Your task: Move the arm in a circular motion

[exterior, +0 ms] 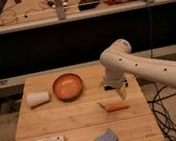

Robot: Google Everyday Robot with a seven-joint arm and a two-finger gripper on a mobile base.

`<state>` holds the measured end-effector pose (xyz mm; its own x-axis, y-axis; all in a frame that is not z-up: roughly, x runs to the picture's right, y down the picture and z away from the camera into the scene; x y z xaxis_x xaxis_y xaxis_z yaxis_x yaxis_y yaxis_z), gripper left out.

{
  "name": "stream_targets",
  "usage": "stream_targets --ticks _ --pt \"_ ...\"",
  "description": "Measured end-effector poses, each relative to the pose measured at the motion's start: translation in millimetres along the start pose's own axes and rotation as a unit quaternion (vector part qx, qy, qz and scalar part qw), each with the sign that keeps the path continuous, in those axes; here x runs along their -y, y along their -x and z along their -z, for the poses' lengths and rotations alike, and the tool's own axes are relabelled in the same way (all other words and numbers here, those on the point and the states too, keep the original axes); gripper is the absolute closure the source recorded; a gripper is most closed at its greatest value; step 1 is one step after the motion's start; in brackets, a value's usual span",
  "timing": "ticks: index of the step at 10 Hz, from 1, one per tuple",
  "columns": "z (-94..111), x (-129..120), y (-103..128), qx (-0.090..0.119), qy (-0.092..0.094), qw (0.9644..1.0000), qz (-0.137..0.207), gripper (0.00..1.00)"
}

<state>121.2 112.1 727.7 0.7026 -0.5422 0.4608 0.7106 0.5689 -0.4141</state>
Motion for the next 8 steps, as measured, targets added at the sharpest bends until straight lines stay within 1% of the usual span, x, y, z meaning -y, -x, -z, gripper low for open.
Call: stream_targets --ticks 3,6,8 --pt "-2 9 14 0.0 -0.001 1.0 0.005 0.2" --pt "-3 9 16 -0.004 -0.001 0.9999 0.013 0.2" --pt "-5 15 24 -0.003 0.0 0.9998 0.021 0.2"
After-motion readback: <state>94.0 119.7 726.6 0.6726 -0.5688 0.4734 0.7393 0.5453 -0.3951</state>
